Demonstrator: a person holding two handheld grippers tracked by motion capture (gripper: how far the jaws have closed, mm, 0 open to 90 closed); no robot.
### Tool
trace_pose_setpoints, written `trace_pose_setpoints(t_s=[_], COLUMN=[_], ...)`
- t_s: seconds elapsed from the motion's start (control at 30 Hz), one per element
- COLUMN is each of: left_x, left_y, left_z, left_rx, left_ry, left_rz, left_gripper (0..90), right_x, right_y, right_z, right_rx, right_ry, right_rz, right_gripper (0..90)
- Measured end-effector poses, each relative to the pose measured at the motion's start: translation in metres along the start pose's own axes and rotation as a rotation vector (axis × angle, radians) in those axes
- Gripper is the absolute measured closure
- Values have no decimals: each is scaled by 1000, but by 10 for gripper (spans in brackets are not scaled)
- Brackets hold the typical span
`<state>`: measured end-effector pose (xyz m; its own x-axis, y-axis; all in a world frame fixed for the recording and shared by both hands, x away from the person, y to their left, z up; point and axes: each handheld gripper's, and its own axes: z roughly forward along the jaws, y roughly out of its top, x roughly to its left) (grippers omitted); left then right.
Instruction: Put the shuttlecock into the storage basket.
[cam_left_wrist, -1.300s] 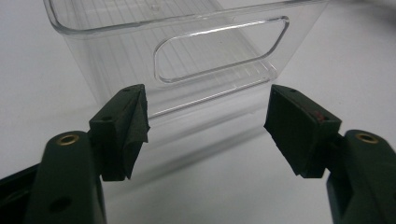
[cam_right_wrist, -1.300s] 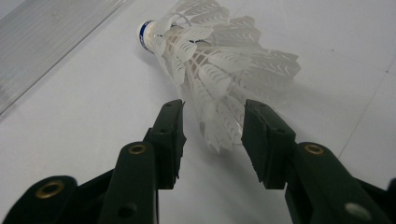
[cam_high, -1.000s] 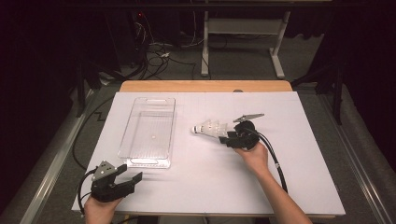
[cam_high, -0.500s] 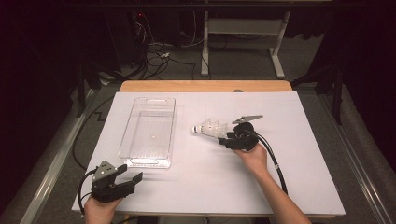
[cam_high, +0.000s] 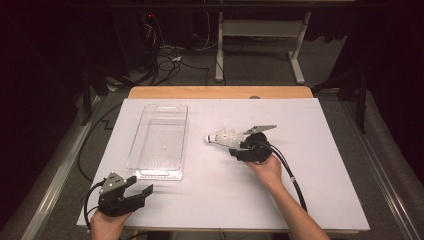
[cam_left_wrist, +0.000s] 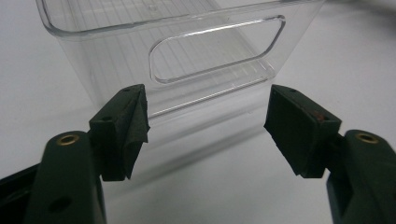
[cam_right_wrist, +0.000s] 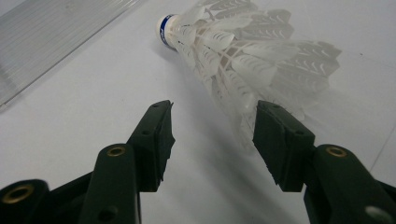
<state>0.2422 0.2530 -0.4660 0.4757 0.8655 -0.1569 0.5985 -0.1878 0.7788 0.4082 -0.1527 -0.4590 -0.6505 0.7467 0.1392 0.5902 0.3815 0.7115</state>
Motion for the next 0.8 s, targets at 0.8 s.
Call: trace_pose_setpoints(t_s=[0.8], left_x=[-1], left_y=[0], left_z=[-1], left_rx=[4], left_ry=[4], left_rz=[8], left_gripper=[310], right_x=[2], right_y=[15], right_z=[15], right_rx=[-8], right_ry=[-13], right_rz=[4], right_gripper=[491])
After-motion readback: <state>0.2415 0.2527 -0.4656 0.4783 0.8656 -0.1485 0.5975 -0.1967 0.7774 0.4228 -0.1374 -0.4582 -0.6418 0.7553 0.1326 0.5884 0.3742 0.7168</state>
